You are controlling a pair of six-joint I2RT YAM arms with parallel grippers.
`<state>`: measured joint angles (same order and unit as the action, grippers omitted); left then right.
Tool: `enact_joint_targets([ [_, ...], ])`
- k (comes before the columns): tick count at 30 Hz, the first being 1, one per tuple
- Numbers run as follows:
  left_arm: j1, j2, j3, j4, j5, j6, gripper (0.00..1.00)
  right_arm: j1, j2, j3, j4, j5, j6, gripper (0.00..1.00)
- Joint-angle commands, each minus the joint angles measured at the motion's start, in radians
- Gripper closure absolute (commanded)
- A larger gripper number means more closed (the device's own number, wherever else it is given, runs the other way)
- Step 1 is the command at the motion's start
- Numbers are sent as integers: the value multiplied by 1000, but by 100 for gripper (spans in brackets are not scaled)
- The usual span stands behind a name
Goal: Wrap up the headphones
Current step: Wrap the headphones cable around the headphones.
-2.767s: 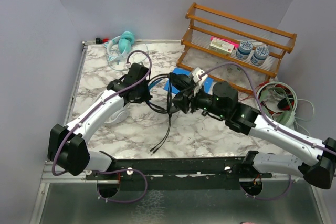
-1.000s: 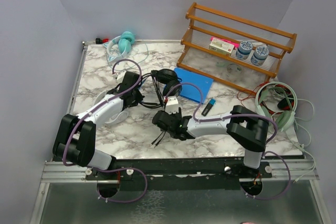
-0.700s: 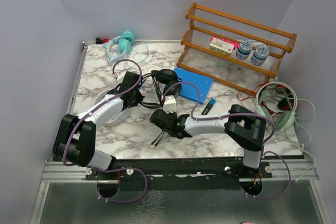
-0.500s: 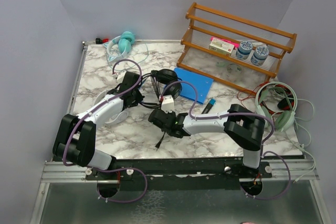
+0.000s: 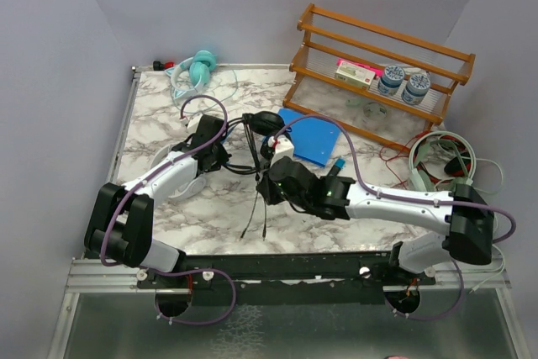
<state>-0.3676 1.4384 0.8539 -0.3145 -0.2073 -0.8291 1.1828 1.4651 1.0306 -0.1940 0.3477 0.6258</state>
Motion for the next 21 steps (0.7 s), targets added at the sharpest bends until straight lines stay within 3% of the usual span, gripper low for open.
enact_joint_targets([
  [1, 2, -44, 10, 60, -18, -4, 100, 3, -31, 8, 12, -98, -77, 99],
  [7, -8, -65, 0, 61, -13, 1, 100, -19, -17, 78, 11, -80, -127, 99],
  [21, -77, -74, -22, 63, 22, 18, 100, -254, 135, 233, 115, -392, -133, 99],
])
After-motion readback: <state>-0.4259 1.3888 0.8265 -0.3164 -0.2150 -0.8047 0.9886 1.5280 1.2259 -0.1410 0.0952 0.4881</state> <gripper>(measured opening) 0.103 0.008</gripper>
